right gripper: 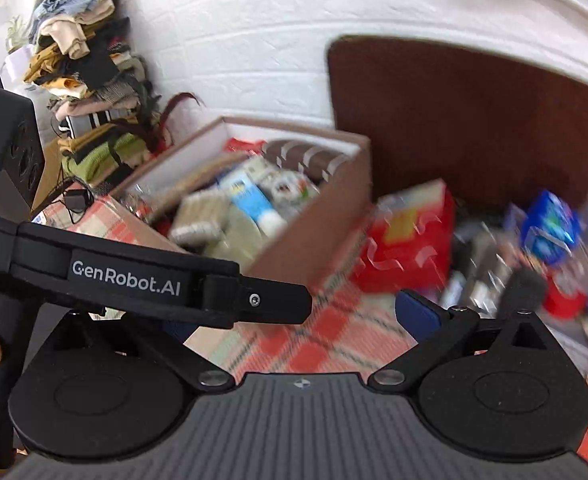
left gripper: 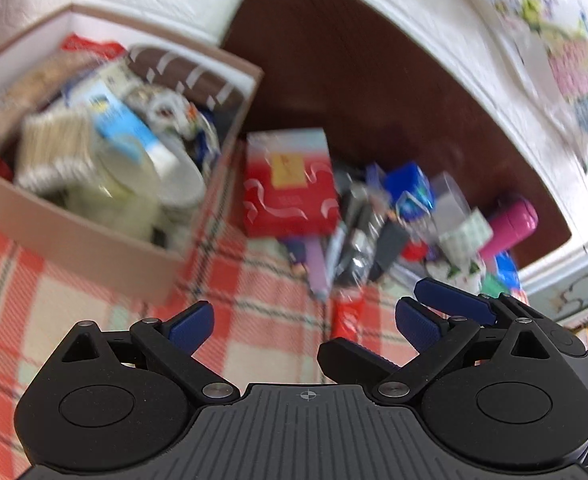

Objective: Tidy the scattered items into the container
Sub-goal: 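Move both open tools back over the pile of items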

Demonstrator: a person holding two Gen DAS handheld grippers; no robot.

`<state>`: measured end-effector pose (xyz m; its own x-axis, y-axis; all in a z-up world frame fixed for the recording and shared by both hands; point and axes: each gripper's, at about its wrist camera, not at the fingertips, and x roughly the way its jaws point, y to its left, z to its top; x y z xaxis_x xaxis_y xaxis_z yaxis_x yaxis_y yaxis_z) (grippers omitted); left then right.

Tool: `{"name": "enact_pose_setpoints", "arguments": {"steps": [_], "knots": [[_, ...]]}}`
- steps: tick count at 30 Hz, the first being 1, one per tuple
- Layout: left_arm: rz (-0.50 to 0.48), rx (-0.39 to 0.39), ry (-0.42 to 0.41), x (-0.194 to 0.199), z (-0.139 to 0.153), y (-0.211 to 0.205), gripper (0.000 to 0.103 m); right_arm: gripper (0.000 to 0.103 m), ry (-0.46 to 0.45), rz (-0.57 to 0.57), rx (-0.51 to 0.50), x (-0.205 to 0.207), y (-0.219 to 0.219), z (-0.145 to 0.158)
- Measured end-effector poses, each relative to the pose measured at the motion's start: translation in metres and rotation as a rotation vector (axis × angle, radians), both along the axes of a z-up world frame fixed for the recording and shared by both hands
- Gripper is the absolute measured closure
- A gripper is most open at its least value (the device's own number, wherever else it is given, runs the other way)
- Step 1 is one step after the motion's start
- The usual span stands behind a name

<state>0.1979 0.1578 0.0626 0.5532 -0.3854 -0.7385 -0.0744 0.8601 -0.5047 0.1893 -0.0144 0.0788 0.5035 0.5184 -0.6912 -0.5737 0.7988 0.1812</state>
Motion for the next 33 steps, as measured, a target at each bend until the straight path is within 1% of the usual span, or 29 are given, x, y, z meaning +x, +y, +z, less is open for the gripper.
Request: {"name": "enact_pose_setpoints", "arguments": {"steps": [4,8,15,22,27,30,33], "knots": [[-0.017,0.005,0.009,-0.008,-0.004,-0.03,0.001,0.002,0.018,-0.025,0.002,-0.009,-0.031,-0.005],[-0.017,0.006,0.007,-0.011,-0.003,-0.057,0.001,0.002,0.015,-0.033,0.007,-0.013,-0.058,-0.005],[0.014,0.056,-0.01,-0.01,0.002,-0.094,0.001,0.002,0.011,-0.014,0.047,-0.007,-0.096,-0.008],[0.063,0.103,0.026,-0.006,-0.006,-0.105,0.001,0.002,0.07,0.01,0.083,0.007,-0.109,-0.024],[0.053,0.121,0.044,0.01,-0.014,-0.103,0.001,0.002,0.099,-0.009,0.1,0.018,-0.11,-0.037],[0.04,0.109,0.063,0.025,-0.026,-0.104,0.001,0.002,0.123,-0.033,0.103,0.029,-0.113,-0.046],[0.021,0.089,0.089,0.04,-0.041,-0.106,0.004,0.002,0.134,-0.043,0.068,0.041,-0.115,-0.056]]}}
